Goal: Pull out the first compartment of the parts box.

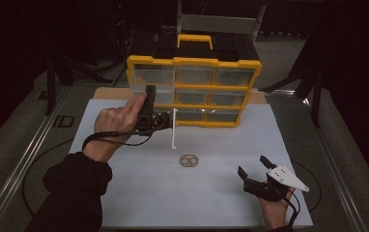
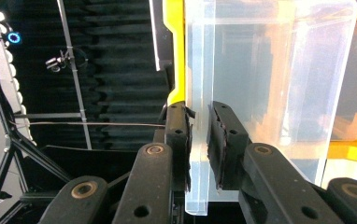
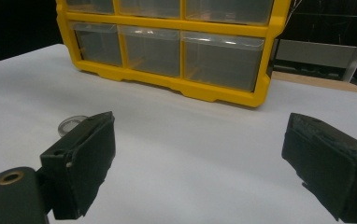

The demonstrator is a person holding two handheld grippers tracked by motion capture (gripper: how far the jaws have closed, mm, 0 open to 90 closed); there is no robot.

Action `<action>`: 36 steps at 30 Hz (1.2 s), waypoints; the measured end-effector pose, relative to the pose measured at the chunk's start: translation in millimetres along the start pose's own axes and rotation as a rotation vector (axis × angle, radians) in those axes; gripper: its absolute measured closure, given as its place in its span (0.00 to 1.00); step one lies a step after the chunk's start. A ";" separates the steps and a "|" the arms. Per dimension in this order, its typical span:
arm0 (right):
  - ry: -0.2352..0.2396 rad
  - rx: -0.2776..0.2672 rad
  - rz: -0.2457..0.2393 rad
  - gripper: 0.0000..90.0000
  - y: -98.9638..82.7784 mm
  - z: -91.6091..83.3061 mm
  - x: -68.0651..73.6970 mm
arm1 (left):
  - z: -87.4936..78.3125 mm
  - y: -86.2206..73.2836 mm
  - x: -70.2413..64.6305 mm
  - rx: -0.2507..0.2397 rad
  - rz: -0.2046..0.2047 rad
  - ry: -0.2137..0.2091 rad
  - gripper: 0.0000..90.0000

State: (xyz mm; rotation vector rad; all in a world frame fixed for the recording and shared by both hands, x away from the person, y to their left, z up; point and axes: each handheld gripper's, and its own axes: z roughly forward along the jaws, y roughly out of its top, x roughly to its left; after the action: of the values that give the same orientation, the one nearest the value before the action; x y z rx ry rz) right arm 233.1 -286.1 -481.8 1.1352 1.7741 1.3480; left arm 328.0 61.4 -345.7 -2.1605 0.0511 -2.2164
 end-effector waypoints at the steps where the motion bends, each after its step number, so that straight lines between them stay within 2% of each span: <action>1: 0.000 0.001 -0.001 0.11 0.0 0.0 0.1 | -0.1 0.1 -0.3 0.001 0.005 0.001 0.88; 7: 0.000 0.000 -0.001 0.11 -0.2 -0.2 -0.7 | -0.1 -1.0 -2.9 0.008 0.026 0.005 0.86; 11: -0.001 0.002 0.000 0.11 -0.2 -0.1 -0.4 | 0.0 -1.2 -4.8 0.003 0.020 0.009 0.64; 14: 0.000 0.000 0.000 0.11 -0.1 -0.4 -0.7 | -2.0 -0.7 -6.2 -0.011 0.009 0.016 0.53; 17: -0.001 0.000 0.000 0.11 -0.1 -0.3 -0.9 | -3.7 0.1 -6.8 -0.019 -0.006 0.000 0.42; 18: -0.001 0.000 -0.001 0.11 0.0 -0.4 -0.9 | -3.9 0.4 -9.1 -0.033 -0.011 -0.035 0.35; 19: -0.001 0.000 -0.001 0.11 0.0 -0.4 -0.9 | -3.9 0.4 -9.1 -0.033 -0.011 -0.035 0.30; 20: -0.001 0.000 0.000 0.11 0.0 -0.4 -0.7 | -3.9 0.4 -9.1 -0.033 -0.011 -0.035 0.30; 21: -0.001 0.001 -0.001 0.11 0.1 -0.5 -0.6 | -3.3 1.0 -13.7 -0.044 -0.032 -0.036 0.21; 22: 0.002 0.000 -0.002 0.11 0.1 -0.7 -0.7 | -3.3 1.0 -13.7 -0.044 -0.032 -0.036 0.17; 24: -0.002 0.001 0.001 0.11 0.2 -1.0 -1.4 | -3.5 1.0 -15.3 -0.044 -0.045 -0.044 0.11; 25: -0.004 0.000 0.000 0.11 0.1 -1.0 -1.6 | -4.6 1.2 -16.9 -0.046 -0.051 -0.062 0.08; 28: -0.003 0.000 0.001 0.11 0.2 -1.1 -1.4 | -4.9 1.3 -17.5 -0.045 -0.049 -0.069 0.03; 33: -0.006 0.005 0.000 0.11 0.1 -0.6 -1.1 | -7.6 -0.2 -22.2 -0.063 -0.096 -0.077 0.00; 36: -0.013 0.011 0.007 0.11 -0.4 -0.2 -1.6 | -9.5 -0.5 -26.9 -0.069 -0.109 -0.087 0.00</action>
State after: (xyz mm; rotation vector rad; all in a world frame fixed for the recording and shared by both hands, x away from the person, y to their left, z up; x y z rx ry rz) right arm 233.5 -287.7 -482.2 1.1543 1.7722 1.3336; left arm 319.2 63.4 -372.8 -2.3474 0.0075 -2.2042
